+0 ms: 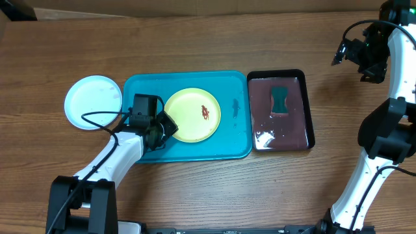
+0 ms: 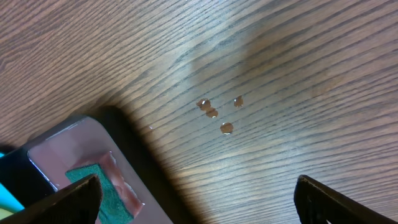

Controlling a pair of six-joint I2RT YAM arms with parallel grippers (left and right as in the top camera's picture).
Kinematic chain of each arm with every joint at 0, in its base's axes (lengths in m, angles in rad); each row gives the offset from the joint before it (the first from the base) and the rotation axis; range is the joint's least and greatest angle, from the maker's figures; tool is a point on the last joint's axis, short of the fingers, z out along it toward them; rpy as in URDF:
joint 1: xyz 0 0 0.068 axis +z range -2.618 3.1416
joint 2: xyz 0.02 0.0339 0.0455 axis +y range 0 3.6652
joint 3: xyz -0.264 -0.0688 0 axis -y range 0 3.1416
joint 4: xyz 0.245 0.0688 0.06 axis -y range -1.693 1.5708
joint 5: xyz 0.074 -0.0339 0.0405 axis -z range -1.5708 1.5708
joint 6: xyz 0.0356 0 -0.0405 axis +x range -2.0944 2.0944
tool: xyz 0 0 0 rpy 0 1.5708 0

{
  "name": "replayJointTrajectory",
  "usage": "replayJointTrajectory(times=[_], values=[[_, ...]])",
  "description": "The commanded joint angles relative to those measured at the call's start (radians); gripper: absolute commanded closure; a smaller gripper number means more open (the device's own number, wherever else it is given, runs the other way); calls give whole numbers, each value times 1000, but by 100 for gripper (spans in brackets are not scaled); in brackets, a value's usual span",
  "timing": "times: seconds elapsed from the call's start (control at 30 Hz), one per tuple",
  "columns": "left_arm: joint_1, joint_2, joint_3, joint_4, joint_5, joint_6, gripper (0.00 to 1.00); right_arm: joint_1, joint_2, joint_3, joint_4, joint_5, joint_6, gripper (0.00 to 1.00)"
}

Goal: Clean dirty plates on tray and stack at the side
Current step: 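Drag the yellow plate rightward to the teal tray's center, then reach the right gripper into the brown tray and grasp the sponge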

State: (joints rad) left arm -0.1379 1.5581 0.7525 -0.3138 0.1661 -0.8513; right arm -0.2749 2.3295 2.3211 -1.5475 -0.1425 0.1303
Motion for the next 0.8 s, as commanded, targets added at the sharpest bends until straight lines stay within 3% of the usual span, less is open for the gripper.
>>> replayJointTrajectory(times=[0.0,0.13,0.27,0.77], values=[[-6,1,75,-32,32,103,58,-1,-24,14,2,-6,0,0],[-6,2,146,-113,27,209,57,-2,-24,14,2,-6,0,0],[-6,6,180,-189,-24,237,60,-2,-24,14,2,-5,0,0],[-6,136,180,-190,-44,291,78,-2,-24,14,2,-6,0,0]])
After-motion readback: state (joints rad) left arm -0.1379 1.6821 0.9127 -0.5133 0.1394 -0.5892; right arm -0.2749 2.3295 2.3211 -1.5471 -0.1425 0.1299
